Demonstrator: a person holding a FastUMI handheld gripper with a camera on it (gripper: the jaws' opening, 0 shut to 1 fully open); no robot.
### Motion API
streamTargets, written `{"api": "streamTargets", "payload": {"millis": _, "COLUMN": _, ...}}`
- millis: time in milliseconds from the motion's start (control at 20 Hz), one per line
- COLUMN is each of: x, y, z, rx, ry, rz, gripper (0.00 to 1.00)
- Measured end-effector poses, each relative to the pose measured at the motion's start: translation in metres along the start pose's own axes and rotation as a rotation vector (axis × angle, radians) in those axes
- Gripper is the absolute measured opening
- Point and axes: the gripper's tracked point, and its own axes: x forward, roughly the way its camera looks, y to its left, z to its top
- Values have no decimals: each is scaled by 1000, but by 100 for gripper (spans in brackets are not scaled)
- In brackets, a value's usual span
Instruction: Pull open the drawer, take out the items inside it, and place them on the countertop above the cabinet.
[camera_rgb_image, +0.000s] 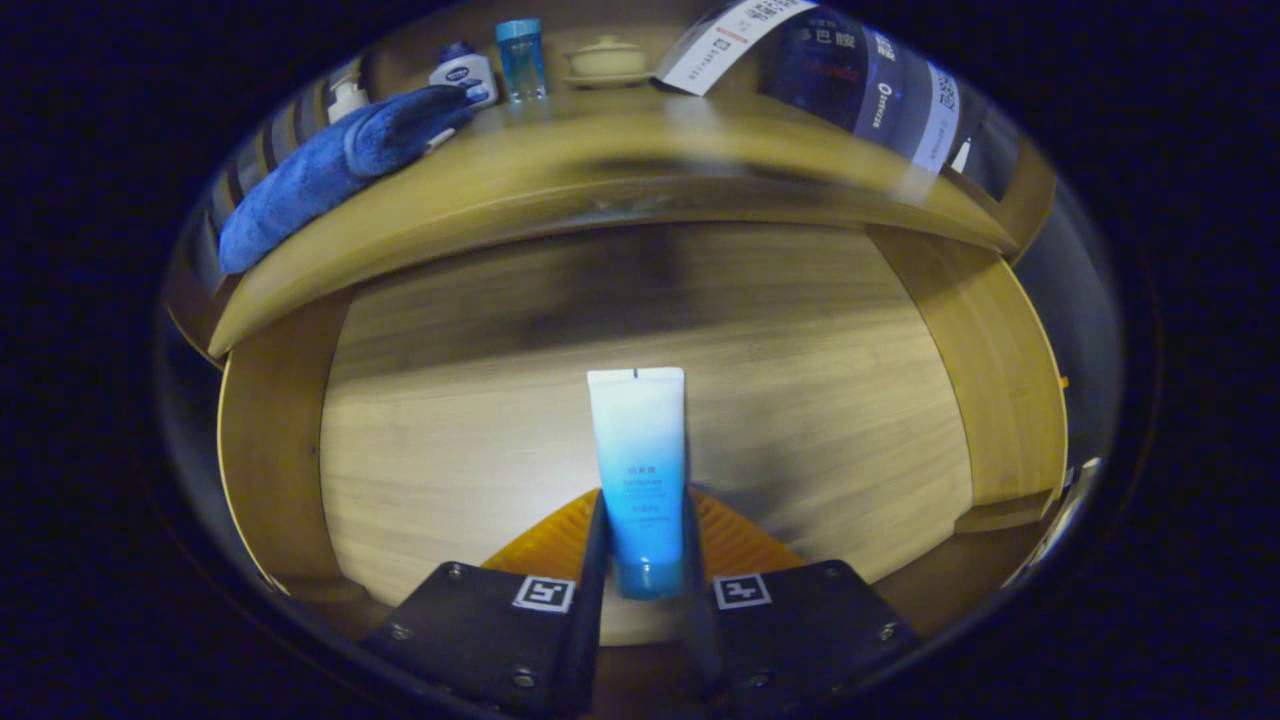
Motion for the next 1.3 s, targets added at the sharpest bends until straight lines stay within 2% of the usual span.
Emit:
{"api": "streamTargets", "payload": {"millis": 200, "x": -30, "y": -4, "z": 8, "rx": 63, "ry": -83, "rz": -31, "gripper": 36}}
{"api": "streamTargets", "payload": {"millis": 400, "x": -79, "y": -18, "z": 6, "rx": 58, "ry": -133, "rz": -124, "gripper": 36}}
{"api": "streamTargets", "payload": {"millis": 650, "x": -113, "y": -14, "z": 48, "rx": 33, "ry": -230, "rz": -144, "gripper": 36}}
{"api": "streamTargets", "payload": {"millis": 750, "x": -110, "y": -9, "z": 80, "rx": 11, "ry": -255, "rz": -129, "gripper": 36}}
{"api": "streamTargets", "payload": {"millis": 950, "x": -80, "y": 9, "z": 141, "rx": -3, "ry": -259, "rz": -43, "gripper": 36}}
{"api": "streamTargets", "payload": {"millis": 1300, "x": -43, "y": 4, "z": 178, "rx": -43, "ry": -256, "rz": -15, "gripper": 36}}
